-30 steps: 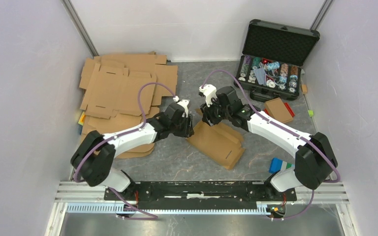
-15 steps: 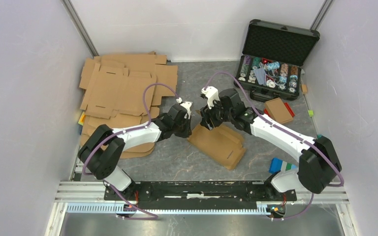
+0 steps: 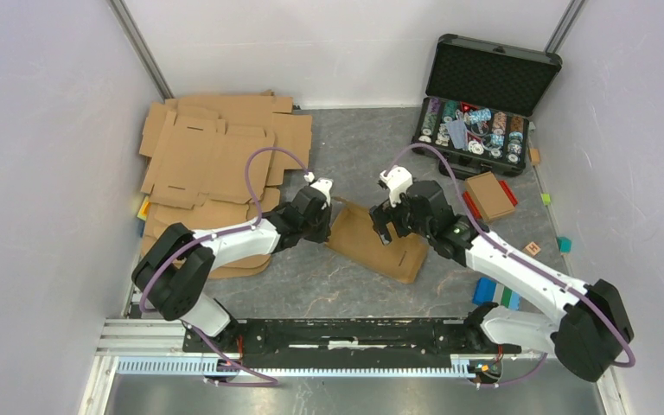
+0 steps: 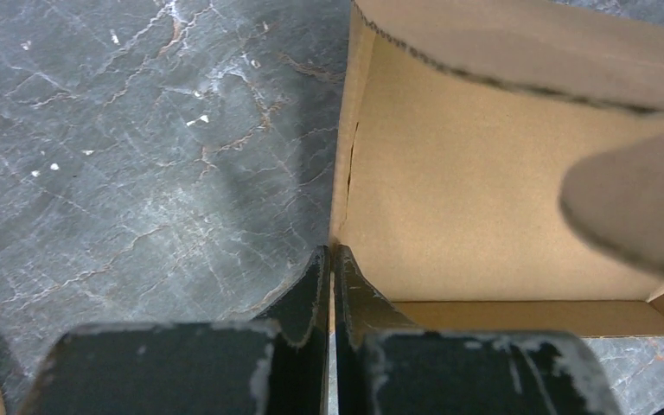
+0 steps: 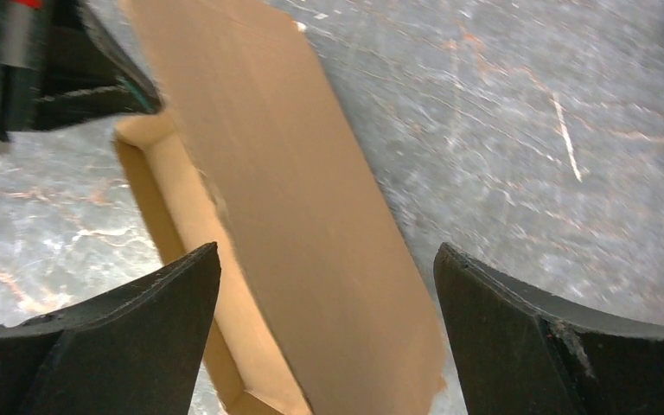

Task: Fold the paper box

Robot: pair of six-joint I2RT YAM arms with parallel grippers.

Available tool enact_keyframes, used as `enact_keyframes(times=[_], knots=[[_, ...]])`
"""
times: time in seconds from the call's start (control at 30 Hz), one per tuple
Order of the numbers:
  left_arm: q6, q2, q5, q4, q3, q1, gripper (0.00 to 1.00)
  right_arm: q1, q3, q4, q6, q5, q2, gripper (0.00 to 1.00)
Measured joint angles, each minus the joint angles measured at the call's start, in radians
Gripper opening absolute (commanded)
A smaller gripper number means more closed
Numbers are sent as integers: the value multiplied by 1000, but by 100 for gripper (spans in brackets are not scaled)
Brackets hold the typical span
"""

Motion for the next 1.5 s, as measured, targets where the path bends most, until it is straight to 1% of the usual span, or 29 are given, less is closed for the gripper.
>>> enact_keyframes(times=[0.23, 0.47, 0.57, 0.63, 0.77, 0.87, 0.9, 1.0, 1.1, 1.17, 1.23, 1.33, 1.4, 1.5], knots=[[0, -2, -37, -9, -1, 0, 2, 0, -171, 60, 43, 190, -174, 98], [0, -2, -44, -10, -1, 0, 2, 0, -360, 126, 108, 368, -439, 98], [0, -2, -44, -10, -1, 0, 2, 0, -411, 147, 125, 409, -513, 98], [0, -2, -44, -10, -1, 0, 2, 0, -424, 148, 134, 429, -532, 98], [0, -2, -45, -10, -1, 0, 2, -2, -424, 151, 171, 444, -496, 98], [0, -2, -45, -10, -1, 0, 2, -16, -424, 127, 223, 447, -452, 89], [0, -2, -45, -10, -1, 0, 2, -26, -424, 122, 237, 445, -447, 88], [0, -2, -45, -10, -1, 0, 2, -106, -439, 130, 282, 397, -445, 86], [0, -2, -45, -10, -1, 0, 2, -237, -462, 159, 305, 287, -419, 77], [0, -2, -45, -10, -1, 0, 2, -309, -465, 177, 314, 214, -369, 76], [0, -2, -45, -10, -1, 0, 2, -341, -463, 193, 319, 166, -317, 79], [0, -2, -45, -10, -1, 0, 2, -364, -448, 214, 336, 110, -243, 89], [0, -2, -45, -10, -1, 0, 2, -382, -419, 226, 351, 81, -194, 98], [0, -2, -45, -10, -1, 0, 2, -424, -353, 255, 379, 46, -115, 98]])
